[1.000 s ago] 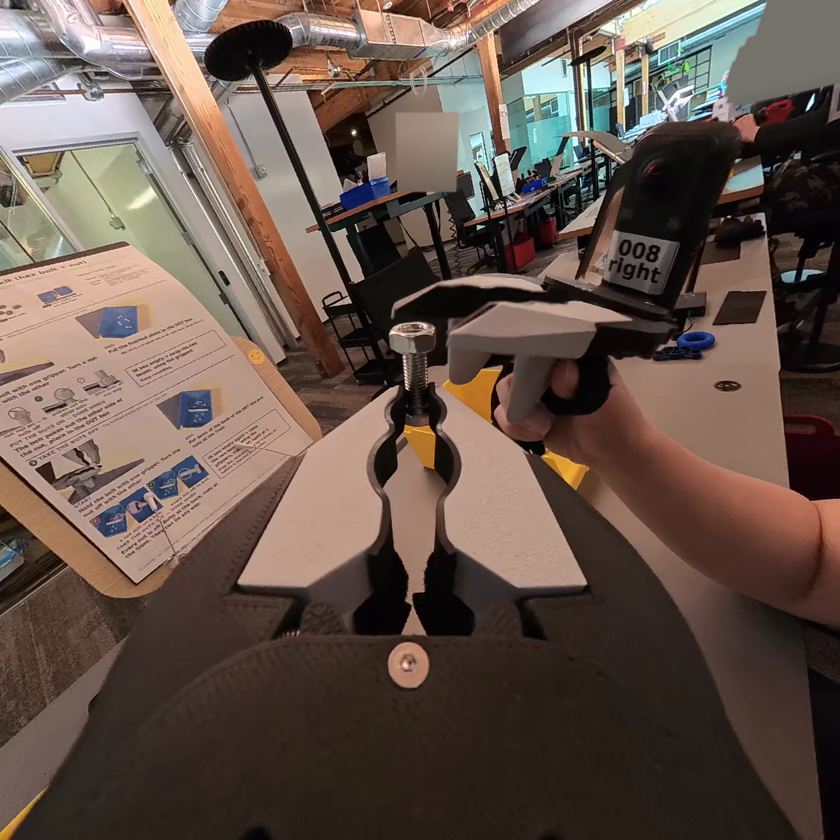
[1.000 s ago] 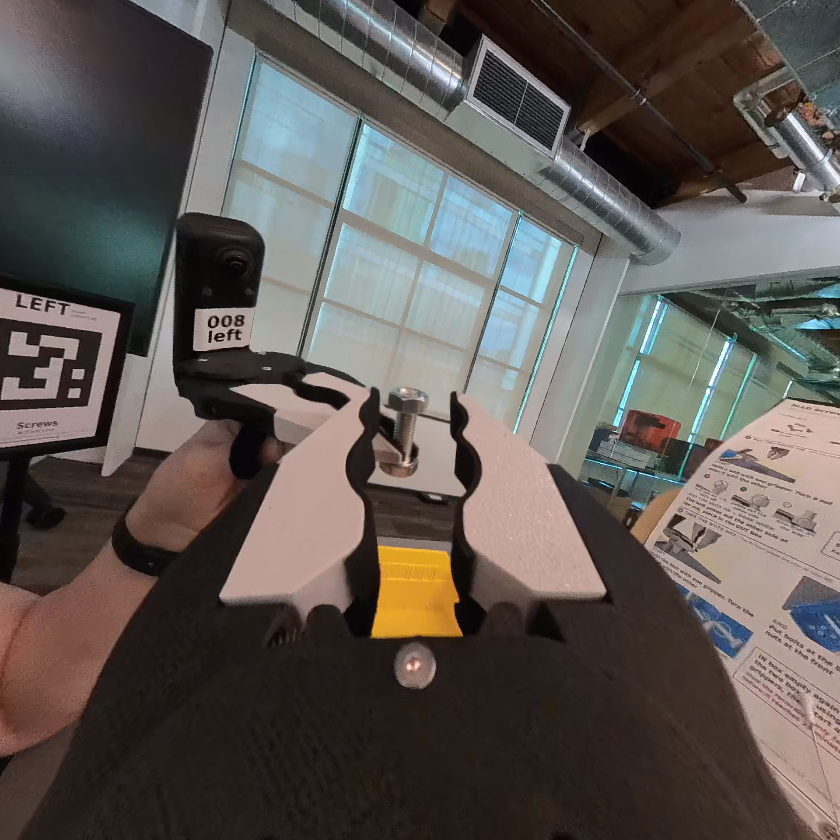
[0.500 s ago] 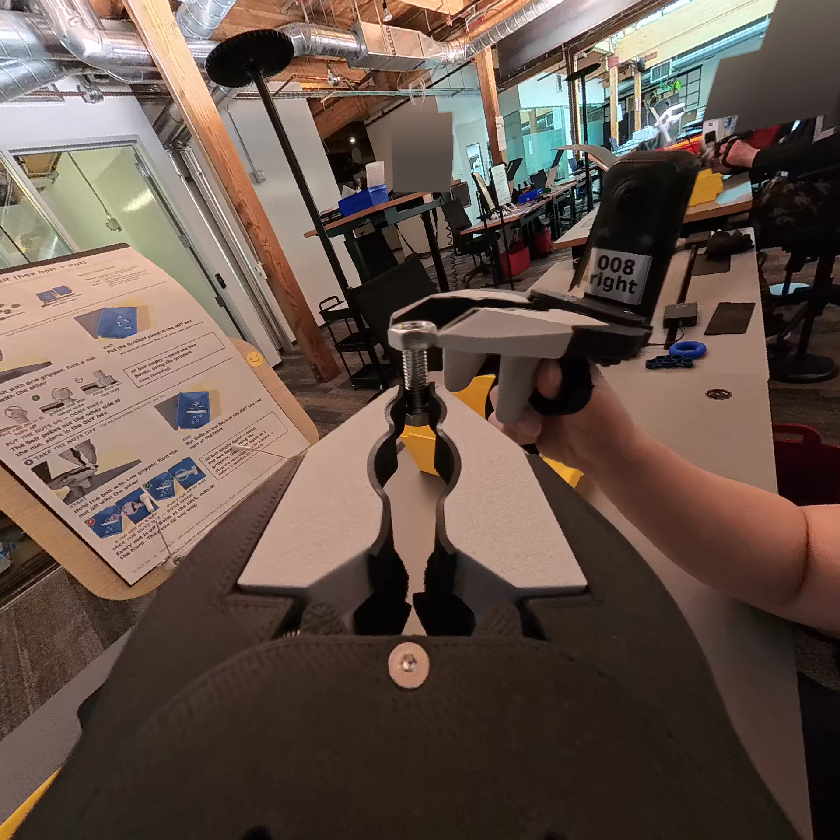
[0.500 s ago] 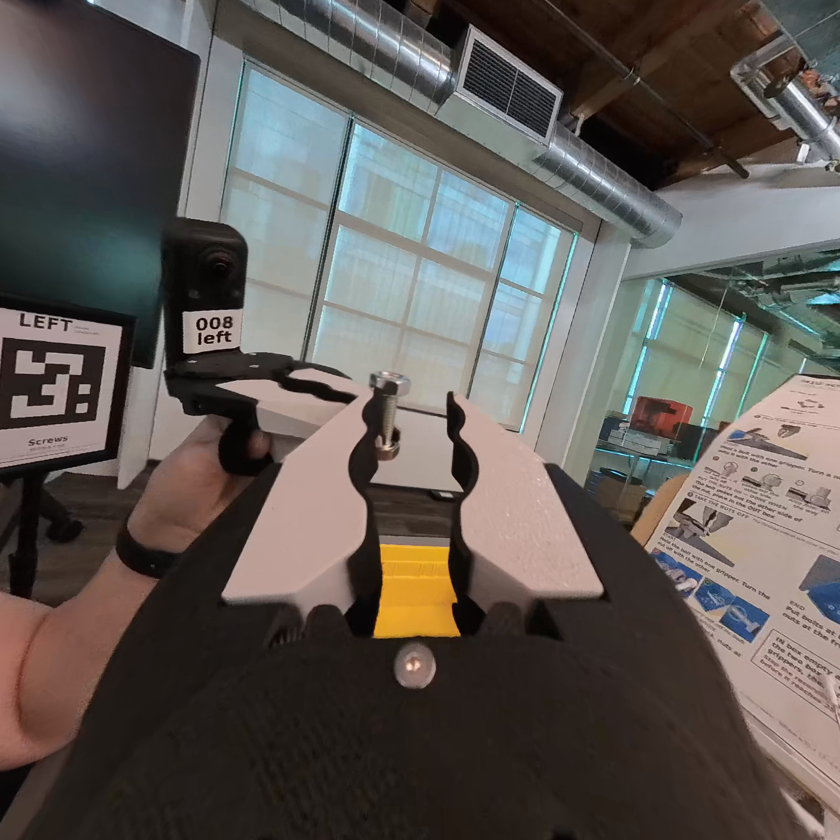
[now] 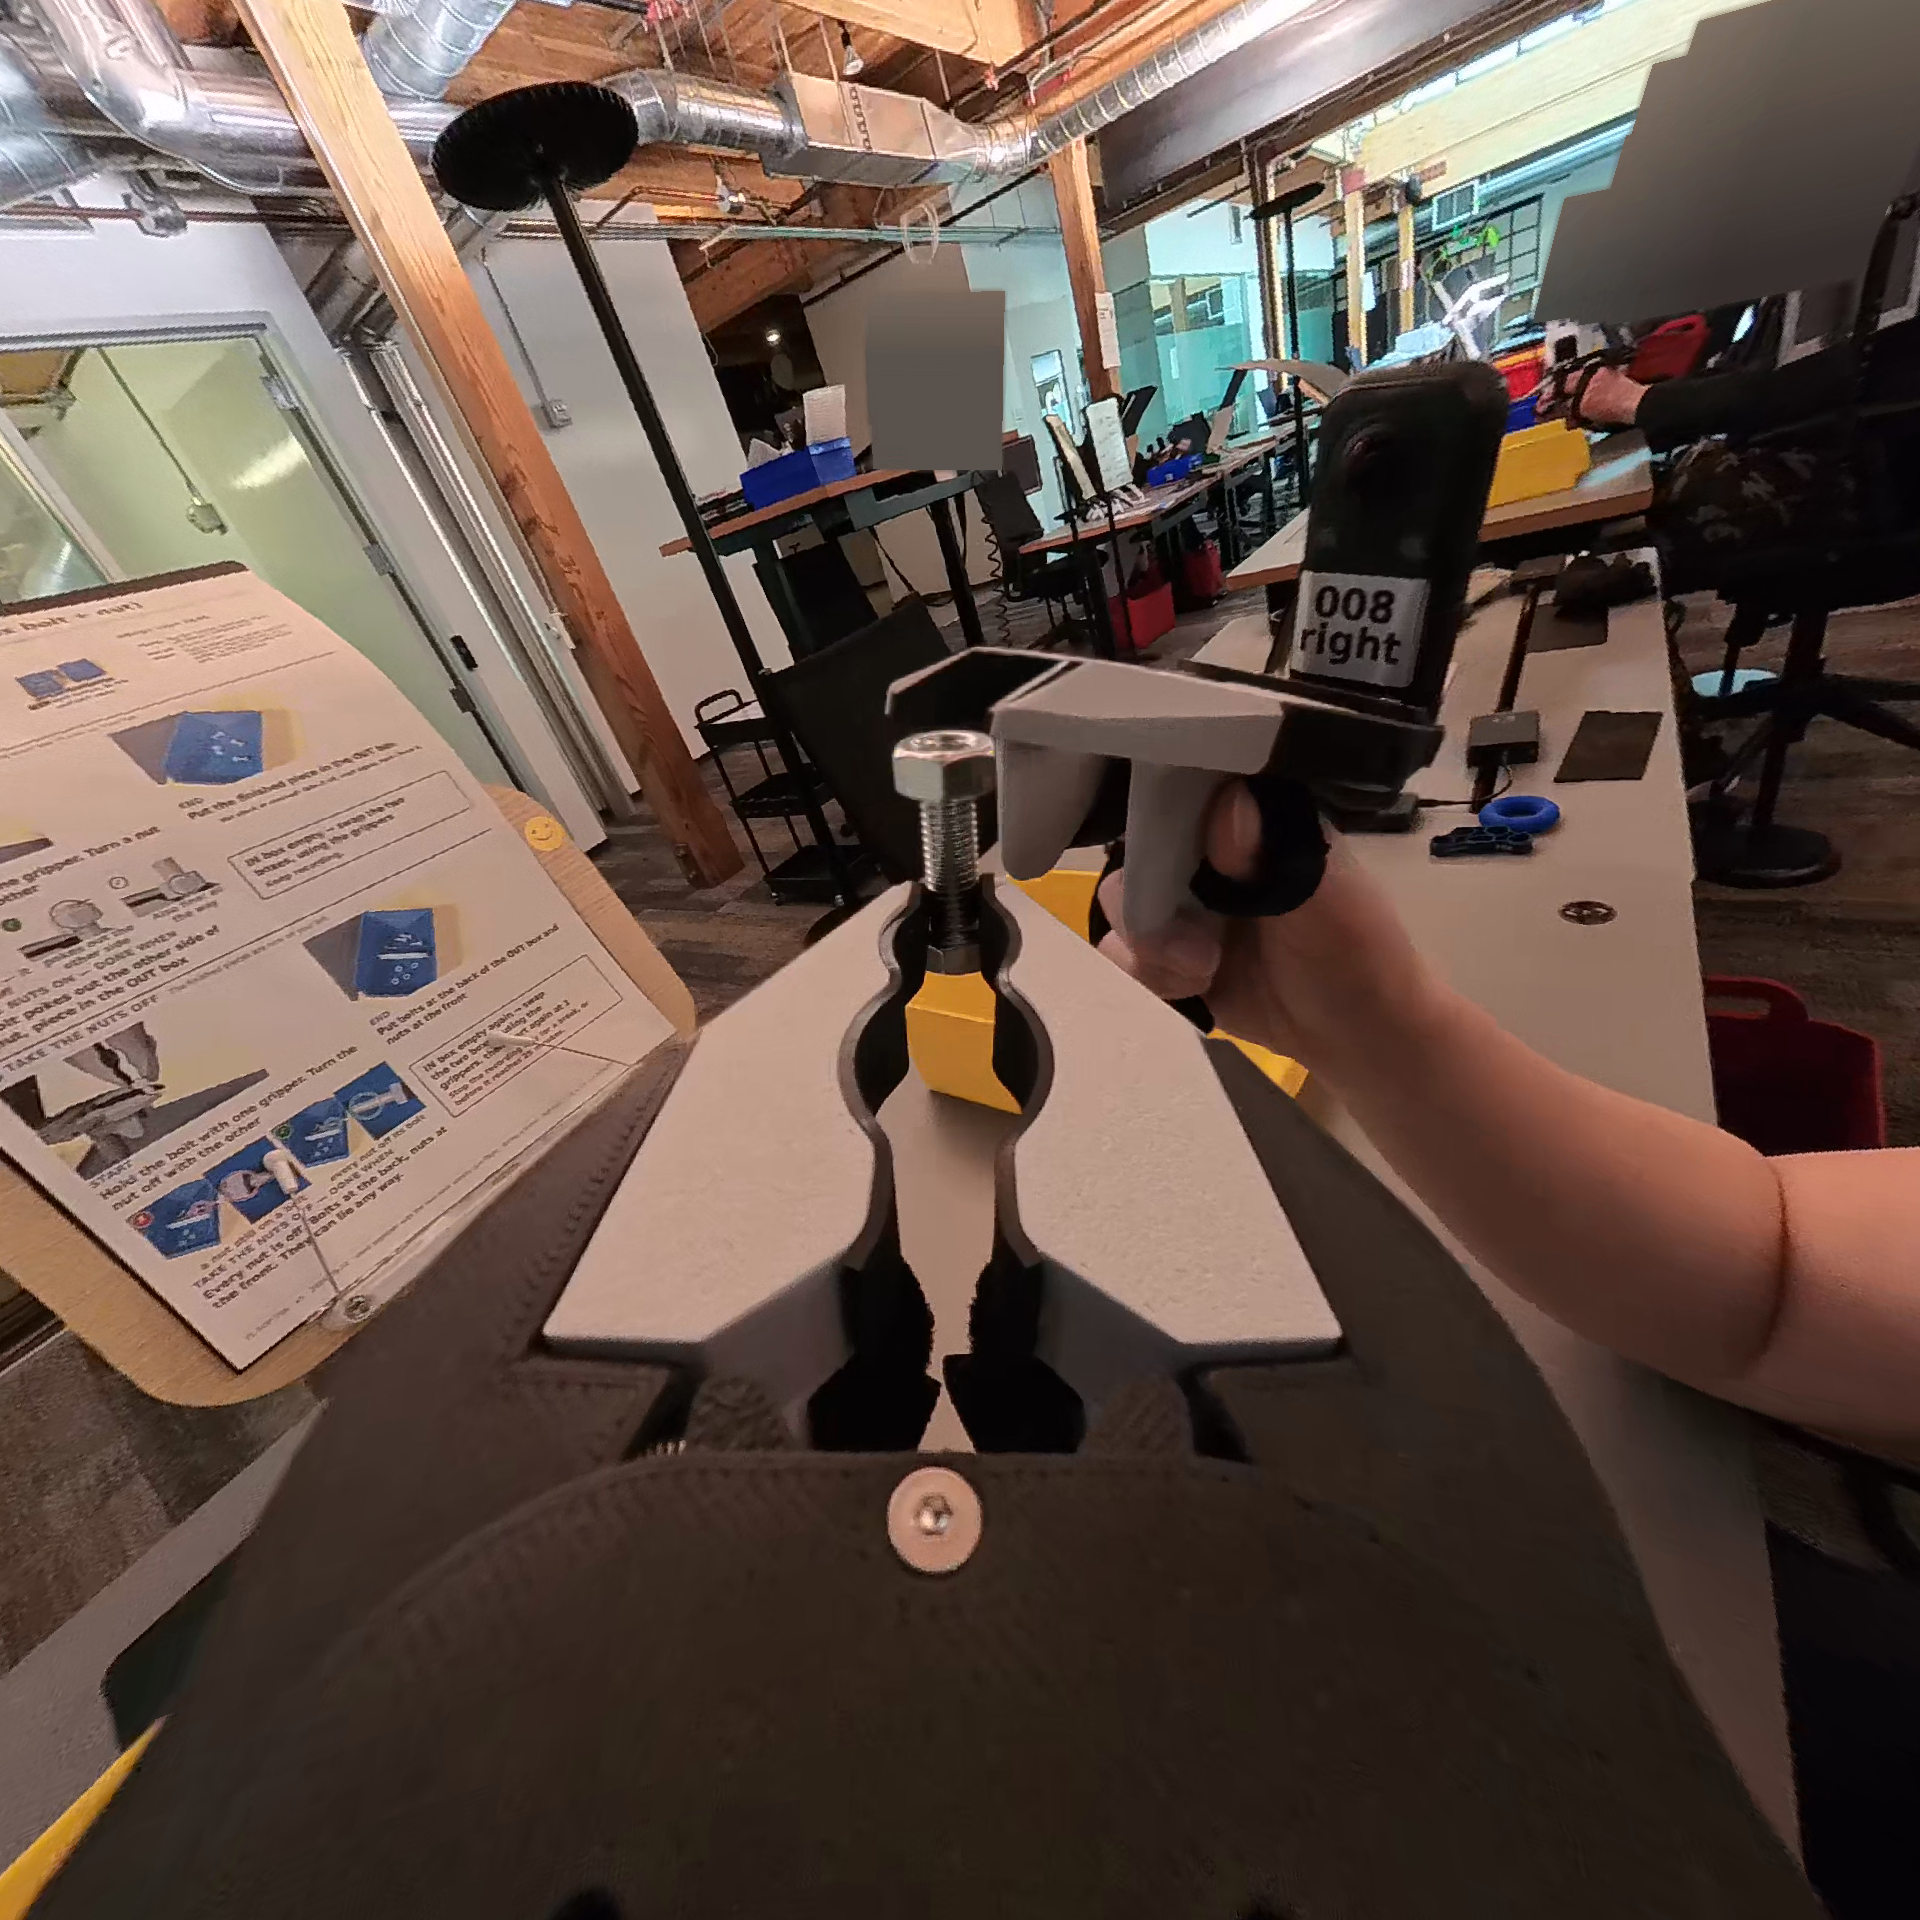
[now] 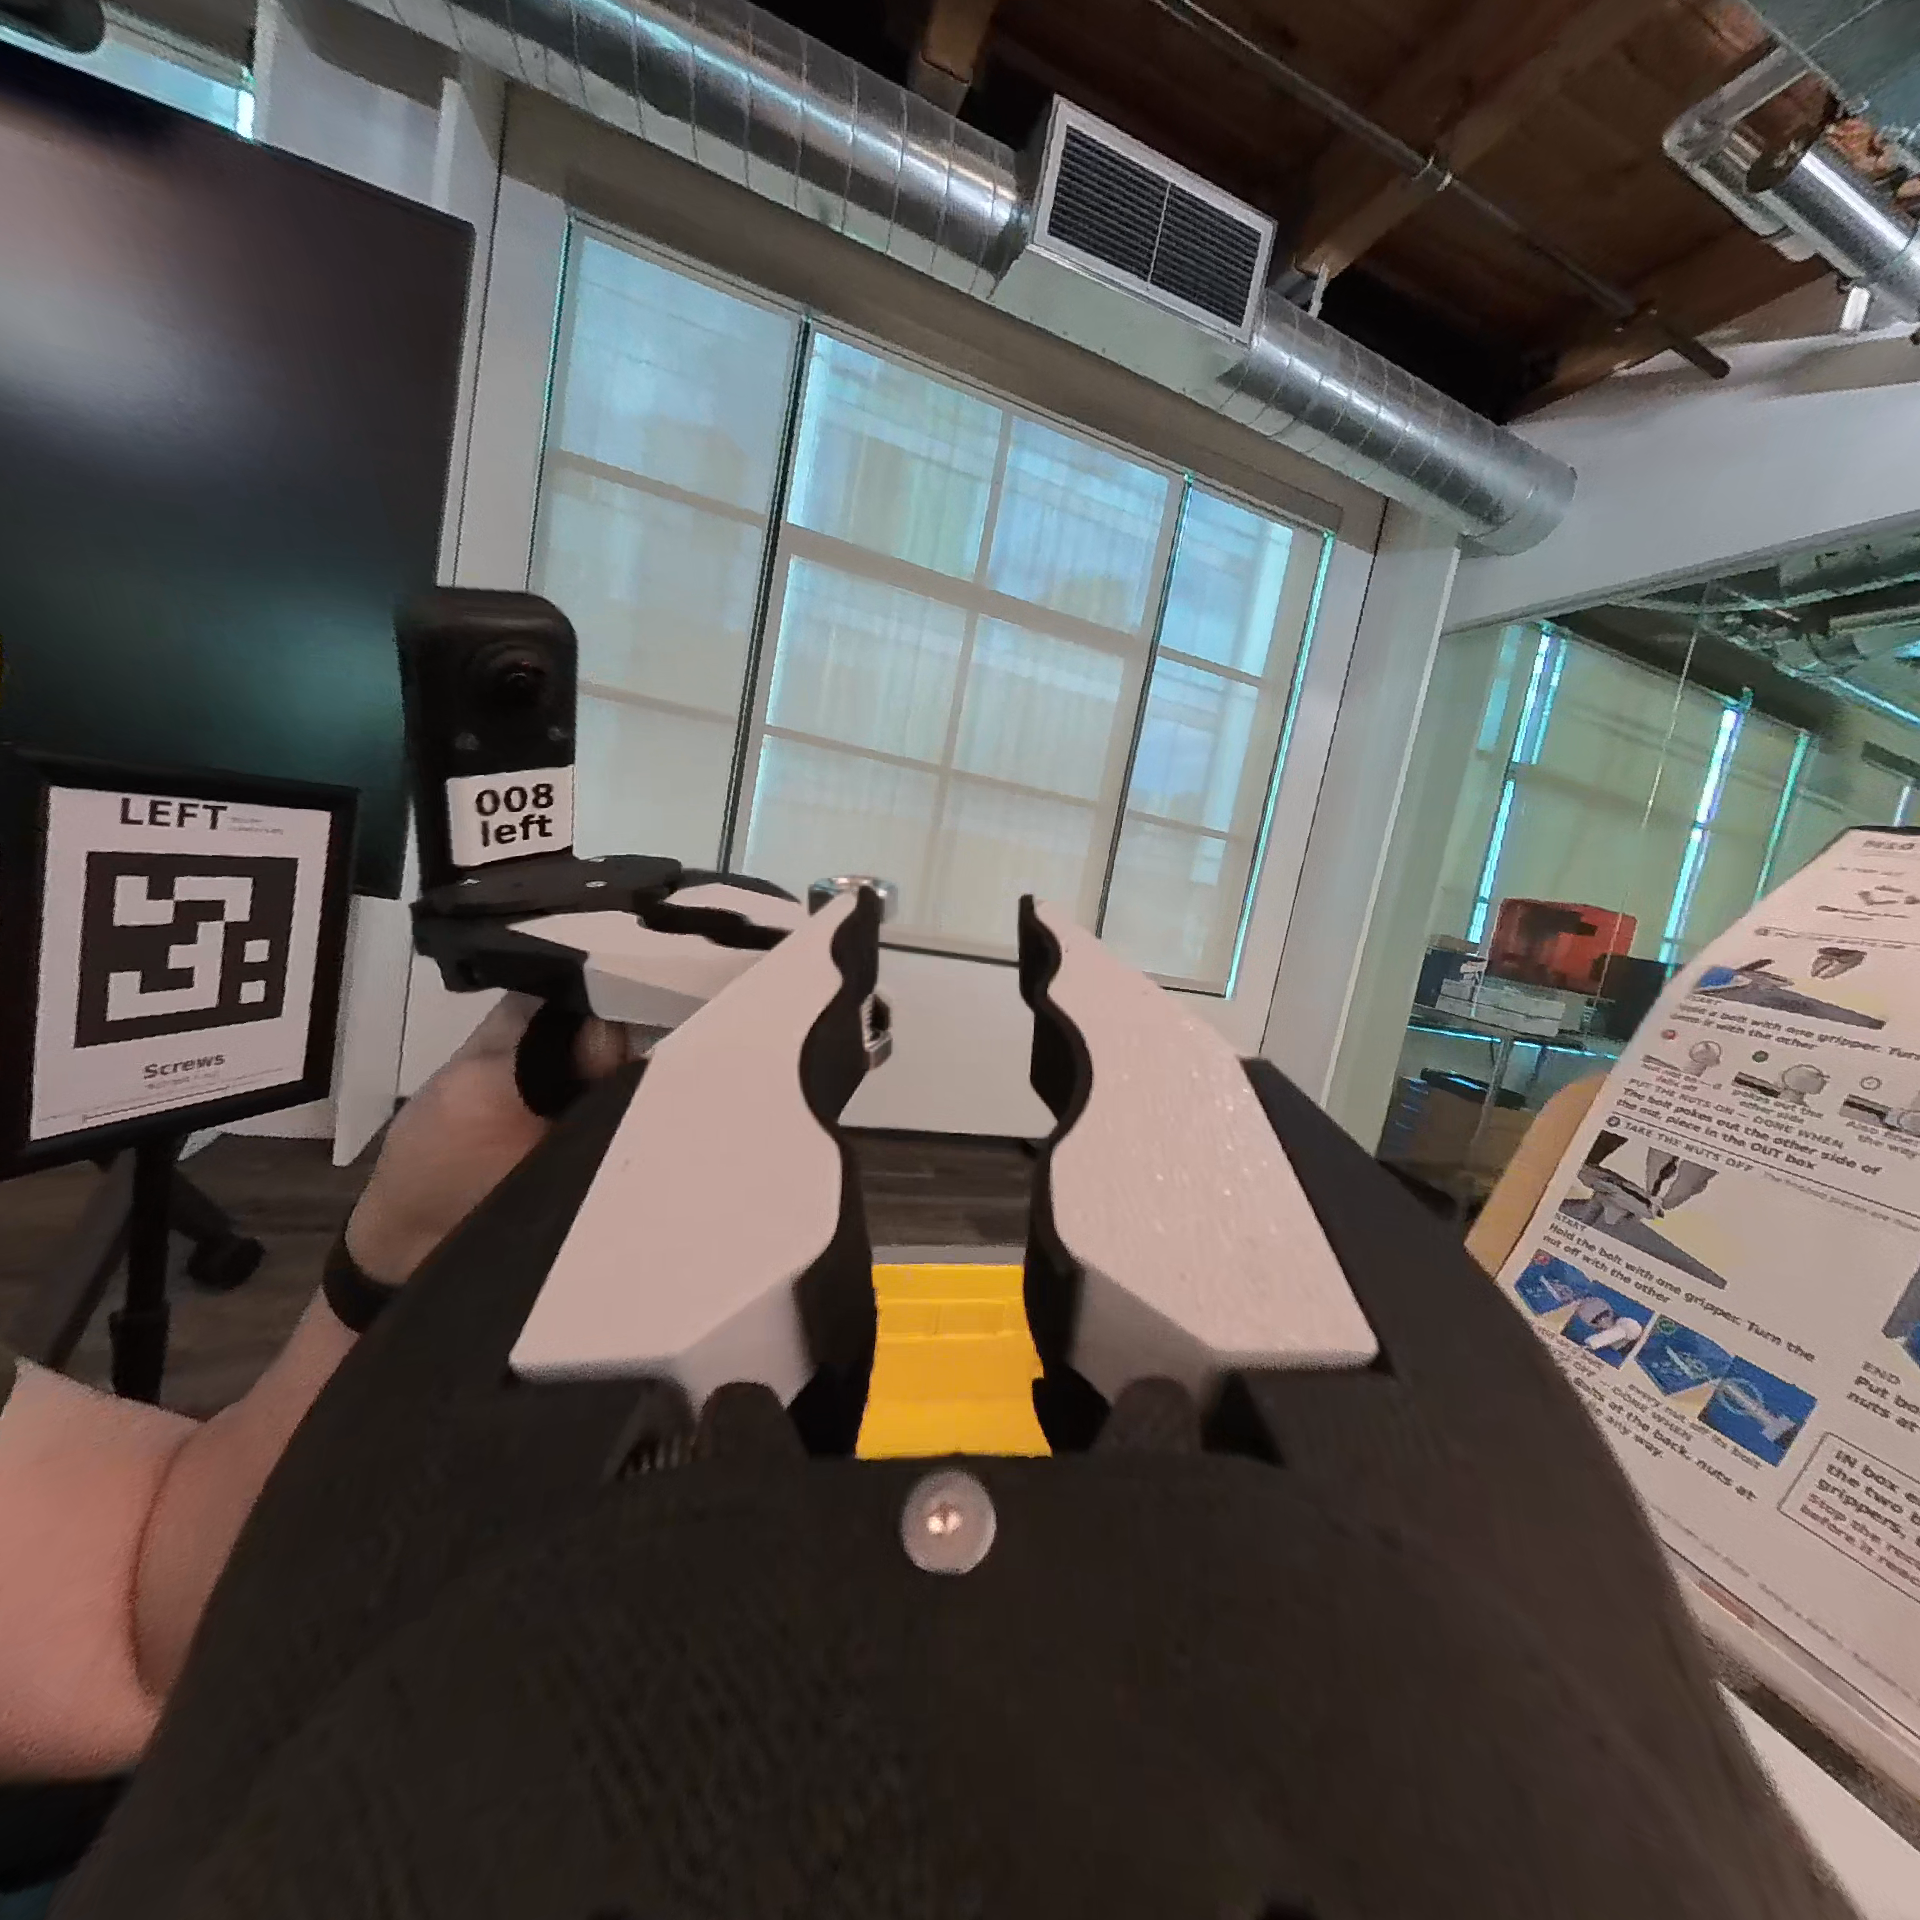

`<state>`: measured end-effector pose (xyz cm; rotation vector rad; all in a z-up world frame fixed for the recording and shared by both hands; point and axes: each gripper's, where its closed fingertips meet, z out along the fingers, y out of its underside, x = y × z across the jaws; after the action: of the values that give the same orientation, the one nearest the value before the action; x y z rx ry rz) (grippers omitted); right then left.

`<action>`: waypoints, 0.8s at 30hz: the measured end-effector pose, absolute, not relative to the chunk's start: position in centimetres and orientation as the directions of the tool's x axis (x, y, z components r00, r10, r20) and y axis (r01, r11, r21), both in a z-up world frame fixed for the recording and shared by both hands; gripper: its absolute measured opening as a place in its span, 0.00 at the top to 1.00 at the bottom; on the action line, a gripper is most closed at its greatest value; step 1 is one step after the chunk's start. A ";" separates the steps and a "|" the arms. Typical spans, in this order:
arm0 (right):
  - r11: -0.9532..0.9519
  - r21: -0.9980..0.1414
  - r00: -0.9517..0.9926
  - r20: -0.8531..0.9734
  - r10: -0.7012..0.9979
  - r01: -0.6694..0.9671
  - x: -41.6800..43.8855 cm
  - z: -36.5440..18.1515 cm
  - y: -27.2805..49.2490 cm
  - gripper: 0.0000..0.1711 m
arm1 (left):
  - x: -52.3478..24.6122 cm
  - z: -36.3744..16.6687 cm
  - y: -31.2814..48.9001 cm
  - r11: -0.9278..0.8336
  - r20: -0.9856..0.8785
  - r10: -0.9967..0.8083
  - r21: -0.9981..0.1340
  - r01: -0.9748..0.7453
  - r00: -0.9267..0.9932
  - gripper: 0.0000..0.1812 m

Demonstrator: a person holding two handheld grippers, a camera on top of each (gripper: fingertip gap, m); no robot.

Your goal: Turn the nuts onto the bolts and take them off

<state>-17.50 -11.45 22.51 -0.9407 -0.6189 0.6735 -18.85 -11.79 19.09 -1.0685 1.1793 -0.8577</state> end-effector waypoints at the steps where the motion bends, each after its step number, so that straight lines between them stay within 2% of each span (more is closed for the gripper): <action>1: 0.420 -0.870 0.629 0.179 0.756 -0.257 -17.4 22.7 -11.7 0.85 | -18.9 19.1 -11.9 0.283 -0.280 -0.942 -0.959 -0.009 0.186 0.96; 8: 0.403 -0.886 0.599 0.197 0.776 -0.230 -18.7 22.3 -12.3 0.84 | -18.6 19.0 -12.2 0.273 -0.271 -0.949 -0.962 -0.005 0.161 0.96; 16: 0.383 -0.875 0.579 0.154 0.801 -0.296 -17.7 22.9 -12.6 0.83 | -18.9 19.3 -12.3 0.258 -0.253 -0.956 -0.966 0.016 0.151 0.96; 20: 0.452 -0.869 0.664 0.219 0.714 -0.200 -18.8 22.7 -12.7 0.82 | -18.8 19.2 -11.7 0.280 -0.274 -0.941 -0.960 0.000 0.199 0.97; 24: 0.442 -0.889 0.710 0.235 0.664 -0.119 -19.7 22.0 -12.0 0.83 | -18.6 19.1 -11.8 0.290 -0.286 -0.936 -0.957 -0.008 0.206 0.96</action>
<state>-19.65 -11.98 21.96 -1.0037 -0.6250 0.5270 -18.61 -11.79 19.06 -1.0677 1.1671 -0.8564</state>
